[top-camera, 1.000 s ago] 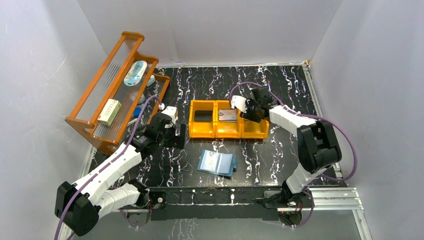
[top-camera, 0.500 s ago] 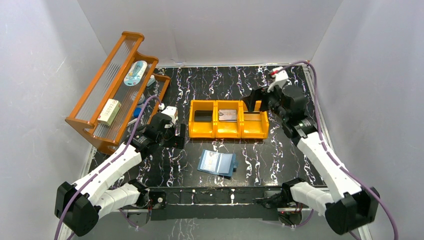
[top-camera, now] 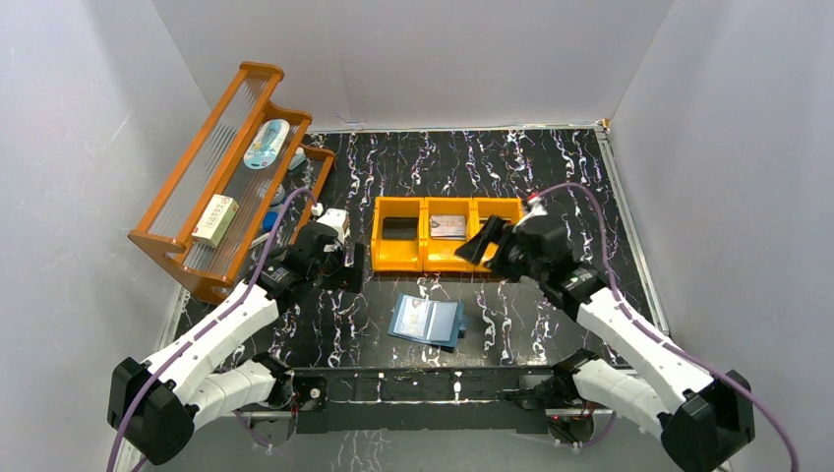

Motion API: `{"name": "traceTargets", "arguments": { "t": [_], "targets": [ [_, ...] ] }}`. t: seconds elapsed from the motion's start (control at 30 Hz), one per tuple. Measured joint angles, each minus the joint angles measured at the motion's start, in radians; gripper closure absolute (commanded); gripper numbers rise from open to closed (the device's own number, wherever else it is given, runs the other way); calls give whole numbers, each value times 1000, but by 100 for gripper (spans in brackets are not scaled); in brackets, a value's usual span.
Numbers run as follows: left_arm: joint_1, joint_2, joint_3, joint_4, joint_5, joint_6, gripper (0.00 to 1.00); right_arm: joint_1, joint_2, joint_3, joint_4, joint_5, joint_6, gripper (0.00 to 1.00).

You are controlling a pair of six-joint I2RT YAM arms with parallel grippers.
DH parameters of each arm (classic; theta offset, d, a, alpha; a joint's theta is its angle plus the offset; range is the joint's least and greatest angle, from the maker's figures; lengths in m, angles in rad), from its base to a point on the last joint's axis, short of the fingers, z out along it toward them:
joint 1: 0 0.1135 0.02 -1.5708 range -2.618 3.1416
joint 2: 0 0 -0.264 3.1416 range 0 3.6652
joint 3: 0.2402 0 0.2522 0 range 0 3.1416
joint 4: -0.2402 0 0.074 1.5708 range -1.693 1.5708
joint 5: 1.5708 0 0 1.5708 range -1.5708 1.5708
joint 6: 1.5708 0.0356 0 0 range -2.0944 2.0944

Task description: Take the credit cards out of the card holder

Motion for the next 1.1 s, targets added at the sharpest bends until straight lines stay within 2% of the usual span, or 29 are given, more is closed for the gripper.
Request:
{"name": "traceTargets", "arguments": {
  "t": [0.13,0.27,0.47,0.57,0.73,1.1],
  "targets": [
    [0,-2,0,0,-13,0,2,219,42,13,-147,145,97,2],
    [0,-5,0,0,-21,-1,2,340,146,84,-247,281,187,2],
    [0,-14,0,-3,-41,-3,2,540,418,260,-347,454,291,2],
    [0,-35,0,-8,-61,-7,2,632,580,375,-373,500,331,9],
    [0,-66,0,-8,-91,-13,2,683,712,455,-408,537,384,22],
    [0,-71,0,-15,-121,-24,2,688,774,472,-475,558,452,28]
  ]
}}
